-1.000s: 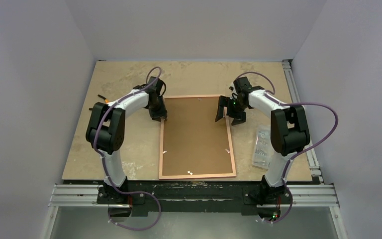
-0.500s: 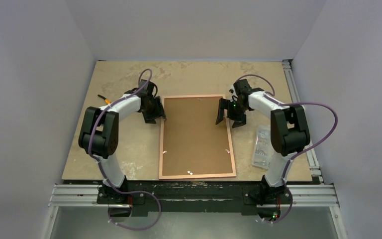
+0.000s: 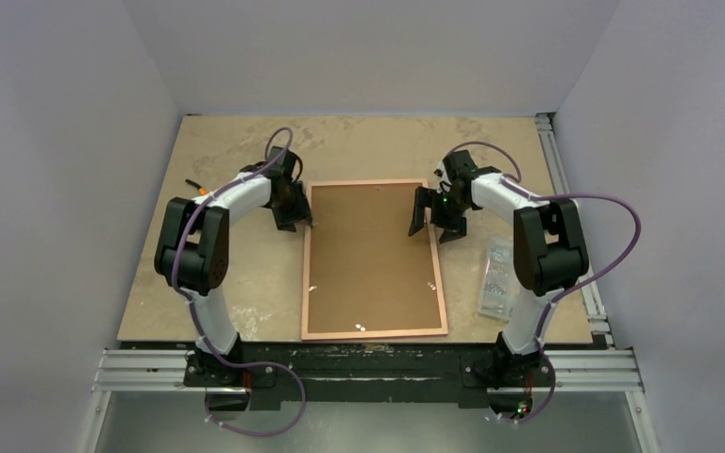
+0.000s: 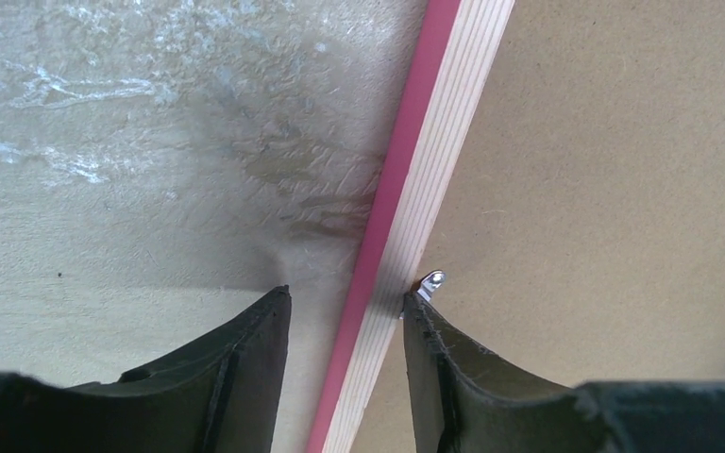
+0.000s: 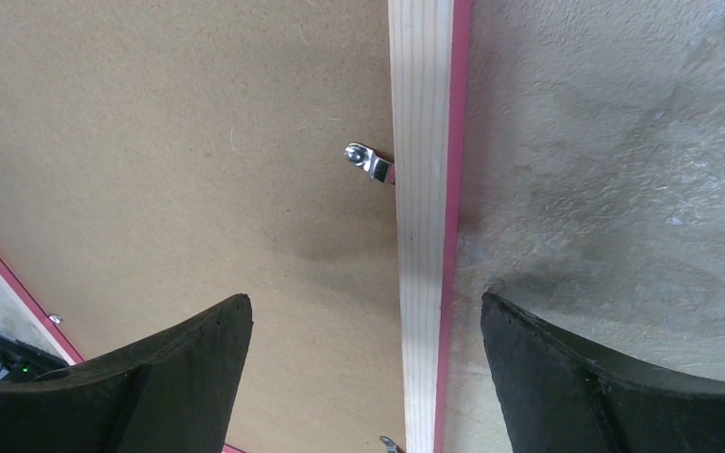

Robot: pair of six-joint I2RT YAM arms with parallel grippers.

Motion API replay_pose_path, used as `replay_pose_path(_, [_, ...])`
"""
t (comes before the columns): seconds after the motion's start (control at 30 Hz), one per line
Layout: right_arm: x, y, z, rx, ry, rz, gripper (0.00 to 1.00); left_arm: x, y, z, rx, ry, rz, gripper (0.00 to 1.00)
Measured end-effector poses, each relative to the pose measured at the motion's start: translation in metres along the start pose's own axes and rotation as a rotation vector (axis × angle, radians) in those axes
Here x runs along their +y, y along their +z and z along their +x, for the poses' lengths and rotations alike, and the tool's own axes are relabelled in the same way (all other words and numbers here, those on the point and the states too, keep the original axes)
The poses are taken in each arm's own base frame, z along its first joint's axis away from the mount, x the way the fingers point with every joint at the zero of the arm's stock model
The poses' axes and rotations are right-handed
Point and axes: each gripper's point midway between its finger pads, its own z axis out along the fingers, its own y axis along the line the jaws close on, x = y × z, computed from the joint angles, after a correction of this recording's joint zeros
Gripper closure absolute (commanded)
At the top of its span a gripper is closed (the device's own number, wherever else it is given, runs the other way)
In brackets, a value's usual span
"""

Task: Put the photo into the frame

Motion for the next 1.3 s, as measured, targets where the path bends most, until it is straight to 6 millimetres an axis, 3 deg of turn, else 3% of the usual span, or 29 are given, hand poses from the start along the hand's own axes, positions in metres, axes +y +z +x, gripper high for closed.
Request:
replay_pose_path(0.27, [0.0,0.0,0.0,0.0,-0.004,0.0,0.11,-0.004,0.0,0.0,0.026,0.07,-0.108,0.56])
replay_pose_path(0.4, [0.0,0.0,0.0,0.001,-0.006,-0.001,0.11,-0.004,0.001,0.001,0.044,0.079,-0.13,0.61])
replay_pose_path(0.47, [0.0,0.0,0.0,0.001,-0.006,-0.002,0.11,-0.005,0.001,0.001,0.045,0.091,-0.138,0.65])
replay_pose_path(0.7, [0.001,0.0,0.001,0.004,-0.006,-0.009,0.11,-0.015,0.001,0.002,0.05,0.172,-0.194,0.94])
replay_pose_path(0.87, [0.004,0.0,0.002,0.009,-0.006,-0.023,0.11,-0.016,0.001,0.002,0.043,0.24,-0.295,0.98])
replay_pose_path(0.97, [0.004,0.0,0.002,0.01,-0.006,-0.024,0.11,-0.015,0.0,0.002,0.039,0.262,-0.329,0.89])
replay_pose_path(1.2, [0.004,-0.001,0.002,0.009,-0.006,-0.025,0.11,-0.012,-0.006,0.006,0.01,0.245,-0.277,0.48])
replay_pose_path(1.3, [0.005,-0.002,0.002,0.006,-0.007,-0.027,0.12,-0.003,-0.014,0.017,0.026,0.187,-0.207,0.41])
